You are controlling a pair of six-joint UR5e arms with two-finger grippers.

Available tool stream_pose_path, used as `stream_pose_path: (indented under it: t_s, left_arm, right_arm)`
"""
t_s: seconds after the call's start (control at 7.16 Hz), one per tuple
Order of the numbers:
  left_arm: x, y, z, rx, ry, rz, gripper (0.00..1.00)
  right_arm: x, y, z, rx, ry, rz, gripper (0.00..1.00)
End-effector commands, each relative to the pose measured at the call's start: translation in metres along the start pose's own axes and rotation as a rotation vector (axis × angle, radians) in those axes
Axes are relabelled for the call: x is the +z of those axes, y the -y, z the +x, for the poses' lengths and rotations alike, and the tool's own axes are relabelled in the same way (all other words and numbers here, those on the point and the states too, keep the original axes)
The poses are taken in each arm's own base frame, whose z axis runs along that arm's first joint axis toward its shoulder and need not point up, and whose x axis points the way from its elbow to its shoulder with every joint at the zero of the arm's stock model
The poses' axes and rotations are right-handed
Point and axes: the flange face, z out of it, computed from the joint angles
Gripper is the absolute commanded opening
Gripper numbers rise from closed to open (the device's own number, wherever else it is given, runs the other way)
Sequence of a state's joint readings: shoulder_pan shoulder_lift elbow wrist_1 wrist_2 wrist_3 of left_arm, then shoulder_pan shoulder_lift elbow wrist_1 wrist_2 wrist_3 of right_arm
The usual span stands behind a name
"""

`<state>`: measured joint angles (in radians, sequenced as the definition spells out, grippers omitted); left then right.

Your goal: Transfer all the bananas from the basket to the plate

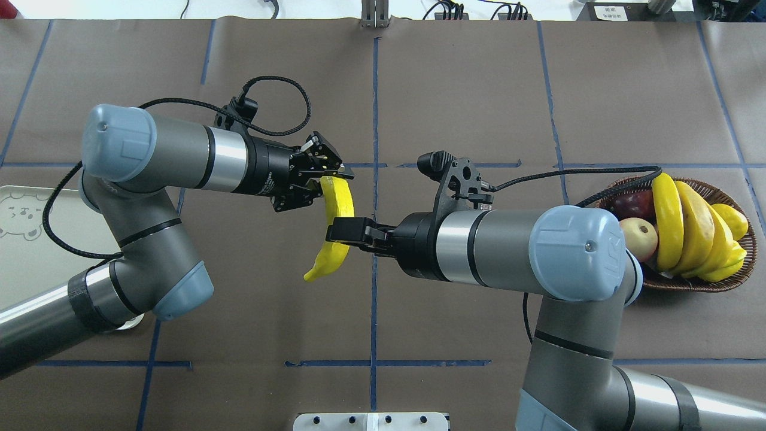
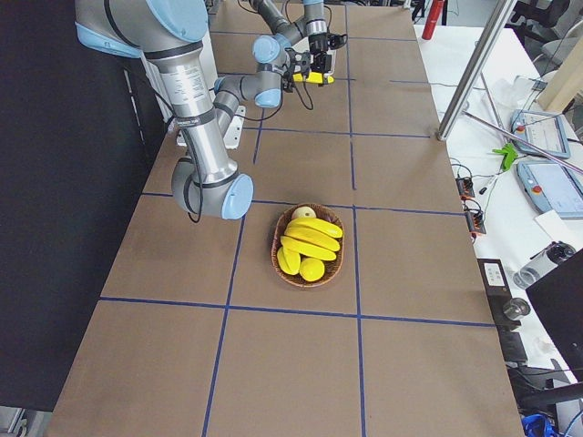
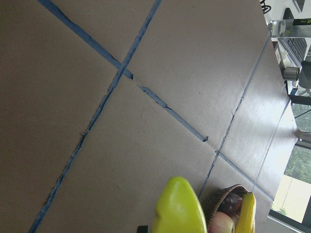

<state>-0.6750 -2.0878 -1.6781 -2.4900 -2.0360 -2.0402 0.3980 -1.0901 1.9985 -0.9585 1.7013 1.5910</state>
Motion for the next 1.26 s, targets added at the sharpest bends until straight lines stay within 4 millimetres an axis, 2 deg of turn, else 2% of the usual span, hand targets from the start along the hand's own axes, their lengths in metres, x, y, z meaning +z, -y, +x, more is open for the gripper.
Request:
stream_pose_path:
  t_s: [0.0,0.14,0.28,0.56,0.7,0.84,0.98,1.12]
  left_arm:
    - [-0.056,0.068,-0.029,0.050,0.110,0.061,0.00]
    - [-0.093,0.096,-0.077,0.149,0.175,0.103,0.00]
    - [-0.132,0.119,-0.152,0.244,0.277,0.138,0.00]
    - [-0.212,0.154,-0.267,0.394,0.466,0.195,0.00]
    - [-0.235,0.159,-0.309,0.463,0.551,0.209,0.00]
    - [-0.244,0.169,-0.336,0.511,0.615,0.227,0.00]
    - [-0.247,0.180,-0.350,0.530,0.659,0.265,0.00]
    - [-0.245,0.191,-0.362,0.539,0.690,0.277,0.00]
  right_arm:
    - [-0.035,0.029,0.021,0.011,-0.095,0.005,1.00]
    - [-0.055,0.058,0.032,0.011,-0.193,0.023,1.00]
    - [-0.070,0.078,0.043,-0.056,-0.323,0.008,1.00]
    - [-0.100,0.085,0.071,-0.227,-0.517,-0.051,1.00]
    - [-0.117,0.102,0.104,-0.263,-0.574,-0.053,1.00]
    - [-0.136,0.122,0.123,-0.288,-0.591,-0.088,1.00]
    - [-0.159,0.140,0.154,-0.286,-0.624,-0.116,1.00]
    - [-0.177,0.150,0.176,-0.311,-0.649,-0.136,1.00]
